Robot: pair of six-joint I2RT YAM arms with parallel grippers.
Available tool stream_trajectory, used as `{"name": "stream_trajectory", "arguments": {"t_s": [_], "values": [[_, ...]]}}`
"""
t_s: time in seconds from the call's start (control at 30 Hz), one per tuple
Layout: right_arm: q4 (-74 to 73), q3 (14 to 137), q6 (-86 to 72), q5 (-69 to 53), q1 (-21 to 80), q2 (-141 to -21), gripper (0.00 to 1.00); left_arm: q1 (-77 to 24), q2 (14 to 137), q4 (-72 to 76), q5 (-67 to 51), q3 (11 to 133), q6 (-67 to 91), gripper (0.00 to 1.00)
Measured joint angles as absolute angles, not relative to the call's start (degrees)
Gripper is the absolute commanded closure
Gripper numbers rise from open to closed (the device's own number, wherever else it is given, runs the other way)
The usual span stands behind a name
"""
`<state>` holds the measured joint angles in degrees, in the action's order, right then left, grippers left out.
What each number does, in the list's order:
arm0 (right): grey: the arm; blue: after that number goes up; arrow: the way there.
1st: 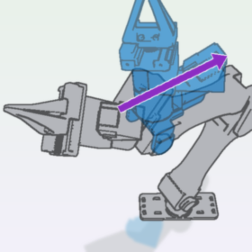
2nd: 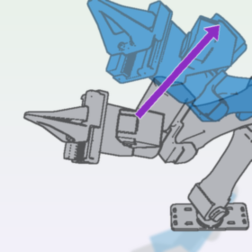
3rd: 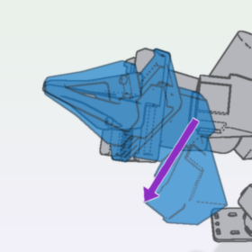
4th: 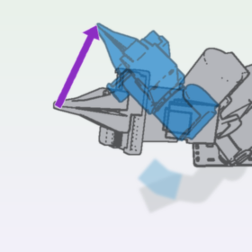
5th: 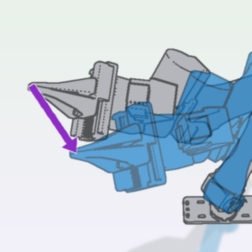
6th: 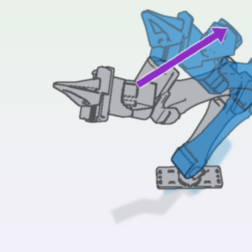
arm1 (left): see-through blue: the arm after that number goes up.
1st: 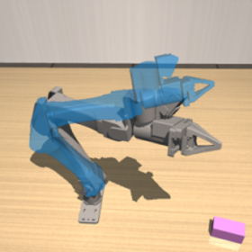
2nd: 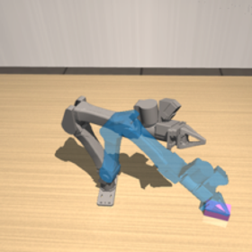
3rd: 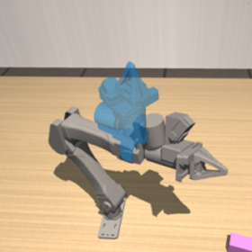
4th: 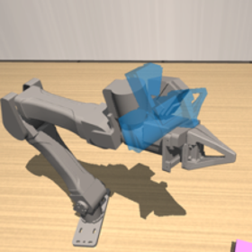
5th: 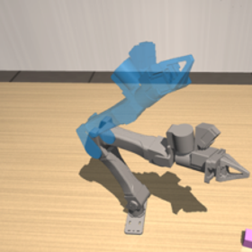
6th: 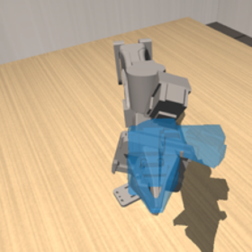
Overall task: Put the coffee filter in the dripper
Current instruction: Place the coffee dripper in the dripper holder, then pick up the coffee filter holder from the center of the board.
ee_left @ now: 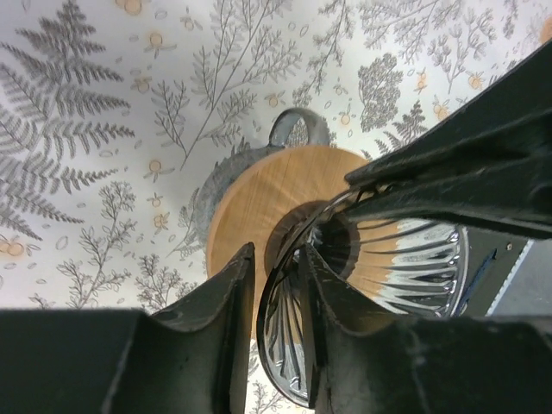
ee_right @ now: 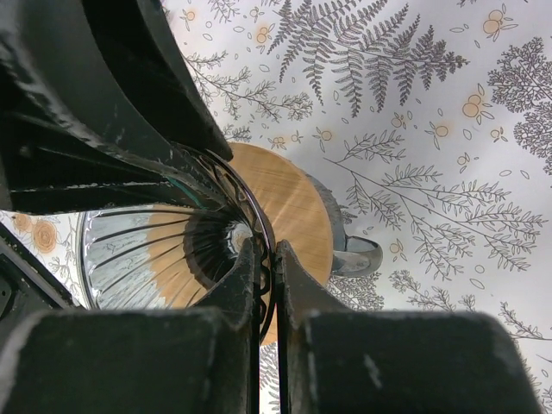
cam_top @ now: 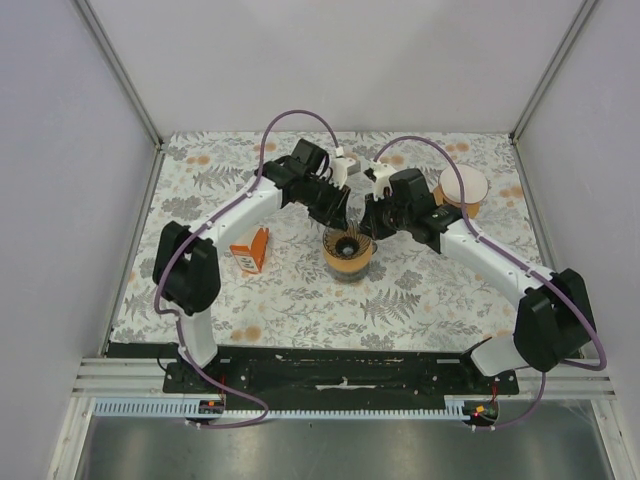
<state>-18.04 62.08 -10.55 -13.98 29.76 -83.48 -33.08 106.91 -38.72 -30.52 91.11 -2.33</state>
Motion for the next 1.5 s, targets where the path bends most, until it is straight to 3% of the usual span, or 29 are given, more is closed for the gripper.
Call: {"name": "stream_trajectory", "arguments": {"t_s": [0.17, 0.27, 0.33, 0.5, 0.8, 1.2, 1.5], "values": [[-20.0, 63.1, -10.7, -13.0, 30.4, -82.9, 0.92, -33.1, 107.8, -43.1, -29.8, 98.7, -4.2, 0.41], [-21.3, 63.4, -10.7, -12.3, 30.4, -82.7, 0.9, -32.5, 107.8, -44.8, -29.6, 102.3, -5.1, 0.34], [-21.8, 63.5, -10.7, -12.1, 30.4, -82.7, 0.85, -32.0, 107.8, -46.0, -29.3, 104.3, -5.8, 0.3], [-23.4, 63.7, -9.9, -11.2, 30.4, -82.7, 0.62, -29.8, 106.4, -49.5, -26.9, 106.7, -7.7, 0.26], [-26.4, 65.8, -7.9, -12.2, 30.4, -82.7, 0.42, -15.0, 100.4, -54.5, -23.4, 104.9, -10.2, 0.2], [-26.7, 71.0, -3.7, -13.3, 30.4, -78.7, 0.37, -4.8, 92.5, -56.2, -13.3, 83.5, -14.6, 0.33], [-27.0, 70.9, -1.8, -12.6, 30.4, -77.8, 0.37, -4.3, 99.4, -55.4, -14.3, 80.0, -16.4, 0.6]]}}
